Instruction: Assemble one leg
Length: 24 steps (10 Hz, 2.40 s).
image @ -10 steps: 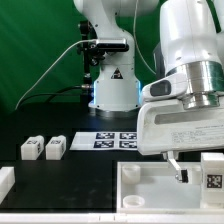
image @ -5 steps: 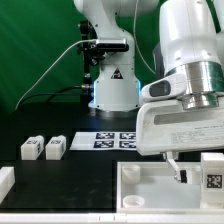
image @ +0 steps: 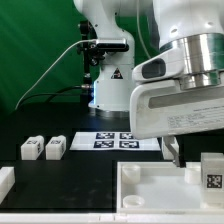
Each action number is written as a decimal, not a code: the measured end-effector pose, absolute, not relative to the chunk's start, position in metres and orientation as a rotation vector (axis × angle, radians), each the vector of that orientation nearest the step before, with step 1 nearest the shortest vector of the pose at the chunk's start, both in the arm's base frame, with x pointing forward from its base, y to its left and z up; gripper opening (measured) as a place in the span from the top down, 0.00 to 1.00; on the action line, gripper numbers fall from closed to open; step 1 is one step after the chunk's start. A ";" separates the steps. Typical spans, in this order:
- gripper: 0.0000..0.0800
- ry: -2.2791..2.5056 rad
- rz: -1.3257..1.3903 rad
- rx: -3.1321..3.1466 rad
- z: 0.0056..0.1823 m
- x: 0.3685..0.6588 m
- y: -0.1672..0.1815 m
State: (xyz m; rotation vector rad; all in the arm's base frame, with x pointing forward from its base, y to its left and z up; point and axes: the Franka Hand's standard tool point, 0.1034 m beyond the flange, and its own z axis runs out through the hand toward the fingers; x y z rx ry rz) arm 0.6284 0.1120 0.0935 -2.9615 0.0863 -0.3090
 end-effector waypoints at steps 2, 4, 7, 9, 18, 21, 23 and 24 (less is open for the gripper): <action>0.19 0.086 -0.149 -2.967 0.093 0.641 0.111; 0.19 0.120 -0.133 -2.971 0.080 0.637 0.114; 0.34 0.134 -0.093 -2.975 0.067 0.630 0.115; 0.52 0.135 -0.092 -2.975 0.067 0.629 0.114; 0.64 1.370 -0.010 -2.640 0.065 0.630 0.108; 0.64 1.841 0.060 -2.296 0.064 0.631 0.105; 0.64 1.988 0.080 -2.175 0.064 0.630 0.105; 0.64 2.049 0.087 -2.122 0.064 0.630 0.105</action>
Offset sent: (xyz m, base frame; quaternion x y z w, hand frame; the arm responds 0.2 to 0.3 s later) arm 0.0052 0.0072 -0.0185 -0.0220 0.0131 0.0228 0.9994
